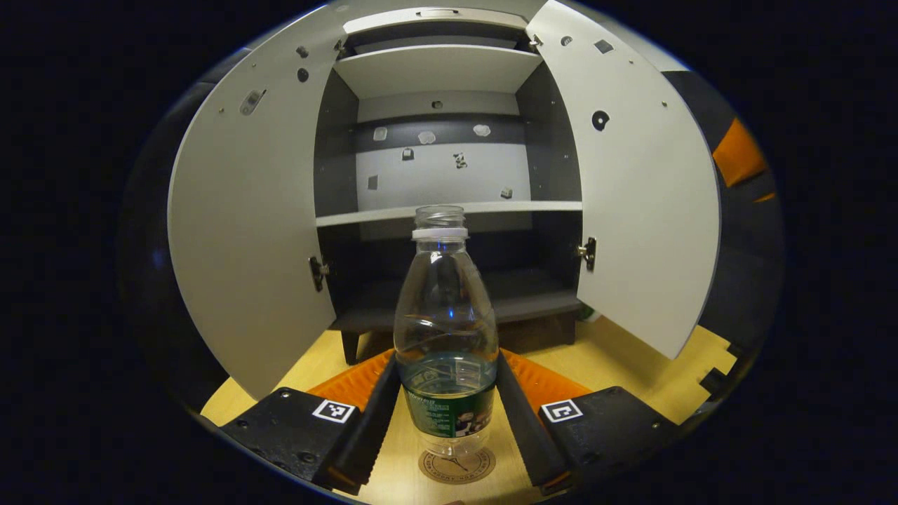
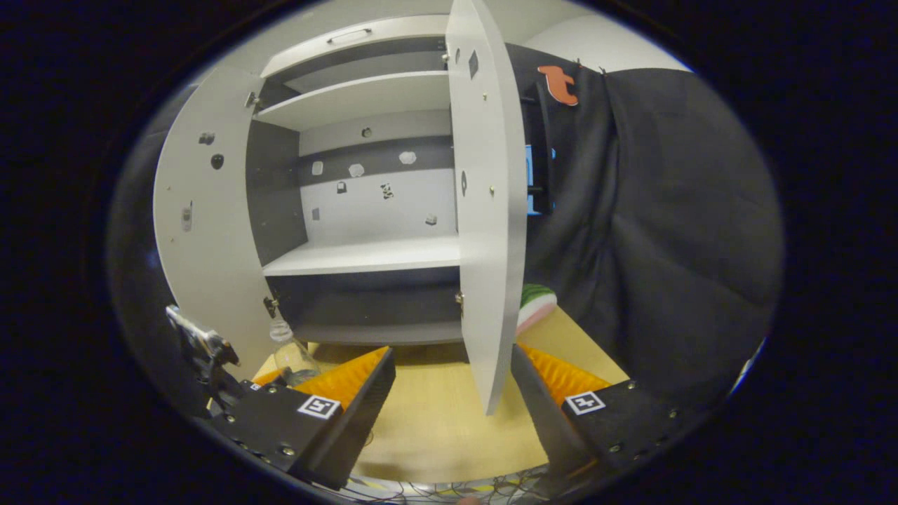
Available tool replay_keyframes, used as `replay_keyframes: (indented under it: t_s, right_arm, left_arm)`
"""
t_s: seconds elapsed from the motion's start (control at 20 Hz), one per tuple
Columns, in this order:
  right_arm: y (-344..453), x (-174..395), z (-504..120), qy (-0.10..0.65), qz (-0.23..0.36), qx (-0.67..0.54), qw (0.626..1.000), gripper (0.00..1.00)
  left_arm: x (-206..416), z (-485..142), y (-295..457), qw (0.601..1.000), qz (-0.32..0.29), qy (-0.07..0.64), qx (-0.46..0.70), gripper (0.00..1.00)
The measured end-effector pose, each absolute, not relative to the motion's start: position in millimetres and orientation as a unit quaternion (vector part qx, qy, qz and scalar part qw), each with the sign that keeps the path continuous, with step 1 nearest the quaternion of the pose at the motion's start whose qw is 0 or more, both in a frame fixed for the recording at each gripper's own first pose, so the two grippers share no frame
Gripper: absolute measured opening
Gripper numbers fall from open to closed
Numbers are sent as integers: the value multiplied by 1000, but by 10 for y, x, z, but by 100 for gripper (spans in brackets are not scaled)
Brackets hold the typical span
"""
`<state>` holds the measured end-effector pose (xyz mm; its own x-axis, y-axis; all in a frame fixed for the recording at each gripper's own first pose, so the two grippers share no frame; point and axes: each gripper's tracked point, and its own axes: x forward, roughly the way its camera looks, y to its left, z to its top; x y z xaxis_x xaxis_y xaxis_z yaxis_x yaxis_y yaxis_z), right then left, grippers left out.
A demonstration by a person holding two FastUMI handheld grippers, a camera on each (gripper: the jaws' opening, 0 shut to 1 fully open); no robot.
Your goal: Grasp the bottle in the cabinet with the left hand and place it on the coaster, then close the right door with the right hand and the left door with the left hand.
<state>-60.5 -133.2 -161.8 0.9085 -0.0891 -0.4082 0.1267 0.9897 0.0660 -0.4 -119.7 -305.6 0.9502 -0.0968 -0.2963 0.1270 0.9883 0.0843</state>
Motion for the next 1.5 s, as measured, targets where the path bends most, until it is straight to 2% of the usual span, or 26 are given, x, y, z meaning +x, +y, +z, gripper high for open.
replay_keyframes:
  t_s: [0.2, 0.25, 0.6, 1.05, 1.45, 1.5]
  right_arm:
    - [-1386, -684, -1792, 224, -57, 43, 972, 98]
    - [-1391, -692, -1823, 228, -58, 41, 971, 100]
    - [-1317, -716, -1948, 248, -41, 24, 968, 98]
    - [-1194, -690, -2042, 259, -24, 37, 965, 100]
    - [-1179, -758, -2100, 268, -19, 51, 962, 98]
    - [-1181, -770, -2106, 269, -18, 53, 962, 100]
  left_arm:
    - [-82, -3465, -1173, 982, -55, 173, 55, 82]
    - [-80, -3521, -1165, 981, -53, 175, 56, 82]
    - [-62, -3764, -1135, 980, -46, 187, 58, 82]
    - [-117, -3744, -1147, 979, -45, 191, 63, 82]
    - [-274, -3753, -1120, 978, -37, 204, 33, 87]
    - [-265, -3732, -1124, 978, -41, 205, 28, 88]
